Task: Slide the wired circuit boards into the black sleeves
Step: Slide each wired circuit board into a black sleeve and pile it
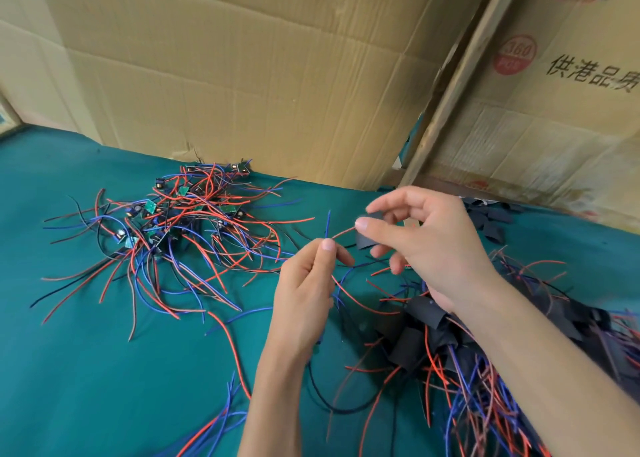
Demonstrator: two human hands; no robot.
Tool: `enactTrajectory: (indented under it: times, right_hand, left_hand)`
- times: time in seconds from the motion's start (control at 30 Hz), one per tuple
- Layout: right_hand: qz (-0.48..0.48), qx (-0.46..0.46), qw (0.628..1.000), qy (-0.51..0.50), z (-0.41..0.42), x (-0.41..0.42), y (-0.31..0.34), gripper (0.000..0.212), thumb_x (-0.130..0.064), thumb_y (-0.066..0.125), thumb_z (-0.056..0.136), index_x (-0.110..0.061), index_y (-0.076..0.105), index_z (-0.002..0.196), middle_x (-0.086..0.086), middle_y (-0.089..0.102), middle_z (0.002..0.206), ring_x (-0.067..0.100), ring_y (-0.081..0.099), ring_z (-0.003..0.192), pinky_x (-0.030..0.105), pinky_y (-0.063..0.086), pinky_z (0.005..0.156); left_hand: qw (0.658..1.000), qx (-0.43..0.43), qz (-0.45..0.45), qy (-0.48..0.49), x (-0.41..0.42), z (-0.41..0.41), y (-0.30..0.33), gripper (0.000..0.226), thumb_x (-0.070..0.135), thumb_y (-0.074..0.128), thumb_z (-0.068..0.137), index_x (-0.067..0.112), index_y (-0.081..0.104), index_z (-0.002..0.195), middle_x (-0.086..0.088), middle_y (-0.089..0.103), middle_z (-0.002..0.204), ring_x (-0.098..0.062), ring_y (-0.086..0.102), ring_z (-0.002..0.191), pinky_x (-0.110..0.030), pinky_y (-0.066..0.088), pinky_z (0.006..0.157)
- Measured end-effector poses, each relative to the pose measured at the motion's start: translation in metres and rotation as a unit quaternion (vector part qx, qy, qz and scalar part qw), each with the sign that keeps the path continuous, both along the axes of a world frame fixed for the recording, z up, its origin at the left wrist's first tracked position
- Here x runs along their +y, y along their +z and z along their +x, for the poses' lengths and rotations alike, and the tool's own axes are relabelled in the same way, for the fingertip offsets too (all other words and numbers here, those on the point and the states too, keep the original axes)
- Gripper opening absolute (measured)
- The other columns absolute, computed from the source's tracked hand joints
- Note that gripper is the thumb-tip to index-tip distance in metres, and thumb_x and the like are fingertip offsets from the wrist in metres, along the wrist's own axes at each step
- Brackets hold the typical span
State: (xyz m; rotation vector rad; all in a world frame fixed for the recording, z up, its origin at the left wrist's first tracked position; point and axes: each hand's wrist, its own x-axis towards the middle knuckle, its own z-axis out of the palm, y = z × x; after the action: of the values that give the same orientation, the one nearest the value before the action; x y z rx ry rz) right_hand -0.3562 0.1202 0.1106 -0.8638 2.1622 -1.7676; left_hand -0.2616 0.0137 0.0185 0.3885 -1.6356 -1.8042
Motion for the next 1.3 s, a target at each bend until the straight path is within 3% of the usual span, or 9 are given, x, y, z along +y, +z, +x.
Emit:
enactTrajectory:
  times: [0.17,0.27,0.43,0.57,0.67,0.8,0.97,1.1,1.3]
  right_hand:
    - [-0.056,-0.085,0.994,0.030,0.011,0.003,-0.005,0.011,-0.002,0.078,0.087,-0.005,0.070,0.094,0.008,0.074,0.090,0.036,0.076,0.068,0.033,0.061,0.060]
    - [-0.073,-0.117,0.989,0.060,0.016,0.002,-0.009,0.016,0.002,0.077,0.086,-0.002,0.064,0.095,0.014,0.076,0.094,0.034,0.077,0.074,0.034,0.063,0.068]
    - [-0.051,-0.066,0.996,0.010,0.016,0.001,-0.013,0.022,-0.002,0.080,0.084,-0.011,0.064,0.095,0.010,0.079,0.087,0.022,0.075,0.075,0.030,0.059,0.065]
    - [-0.155,-0.150,0.973,-0.081,0.009,0.002,-0.010,0.019,0.001,0.078,0.085,-0.007,0.066,0.097,0.011,0.078,0.085,0.020,0.074,0.078,0.029,0.060,0.071]
    - [-0.170,-0.193,0.964,-0.073,0.012,-0.003,-0.013,0.022,0.002,0.077,0.086,-0.003,0.066,0.104,0.014,0.077,0.088,0.023,0.074,0.079,0.031,0.061,0.074]
    - [-0.145,-0.180,0.971,-0.066,0.022,-0.011,-0.019,0.021,0.002,0.079,0.084,-0.002,0.067,0.101,0.011,0.078,0.086,0.020,0.076,0.076,0.028,0.062,0.073]
    - [-0.152,-0.163,0.970,-0.097,0.024,-0.015,-0.019,0.019,0.002,0.079,0.084,-0.001,0.066,0.097,0.009,0.078,0.080,0.015,0.075,0.070,0.027,0.062,0.072]
    - [-0.175,-0.175,0.962,-0.114,0.021,-0.009,-0.018,0.019,0.000,0.080,0.084,0.002,0.066,0.098,0.015,0.078,0.086,0.023,0.076,0.077,0.027,0.062,0.072]
    - [-0.137,-0.138,0.976,-0.098,0.020,-0.005,-0.019,0.019,-0.004,0.081,0.084,-0.003,0.068,0.096,0.012,0.078,0.082,0.023,0.076,0.072,0.031,0.063,0.072]
  left_hand:
    - [0.999,0.034,0.017,-0.008,0.001,0.001,0.003,0.029,0.035,0.049,0.099,0.021,0.073,0.092,-0.002,0.031,0.062,-0.014,0.028,0.052,-0.023,0.024,0.044]
    - [0.998,0.050,0.026,-0.017,0.001,0.002,0.003,0.025,0.021,0.050,0.105,0.020,0.070,0.090,0.002,0.038,0.059,-0.010,0.031,0.049,-0.023,0.028,0.041]
    - [0.998,0.057,0.032,0.006,-0.001,0.003,0.002,0.026,0.014,0.050,0.105,0.019,0.073,0.093,0.001,0.054,0.063,-0.012,0.043,0.046,-0.025,0.036,0.043]
    - [0.997,0.061,0.043,0.012,-0.001,0.002,0.002,0.023,0.015,0.053,0.104,0.019,0.075,0.096,-0.001,0.057,0.066,-0.012,0.044,0.047,-0.024,0.038,0.044]
    - [0.998,0.053,0.039,0.016,0.000,0.002,0.001,0.024,0.013,0.054,0.104,0.020,0.076,0.095,0.000,0.058,0.065,-0.012,0.044,0.046,-0.026,0.039,0.042]
    - [0.999,0.030,0.022,0.027,0.002,0.000,0.001,0.021,0.011,0.057,0.102,0.019,0.075,0.095,0.001,0.062,0.064,-0.011,0.044,0.044,-0.024,0.041,0.041]
    - [0.995,-0.014,-0.075,0.058,0.001,-0.001,-0.003,0.020,0.014,0.062,0.099,0.029,0.075,0.097,0.003,0.071,0.070,-0.014,0.044,0.047,-0.030,0.043,0.049]
    - [0.996,-0.020,-0.062,0.059,0.001,-0.002,-0.003,0.020,0.015,0.062,0.099,0.030,0.075,0.099,0.004,0.073,0.071,-0.012,0.051,0.049,-0.023,0.043,0.050]
    - [0.993,-0.037,-0.092,0.063,0.002,-0.001,-0.002,0.023,0.014,0.064,0.098,0.034,0.074,0.094,0.006,0.073,0.070,-0.008,0.053,0.047,-0.015,0.043,0.053]
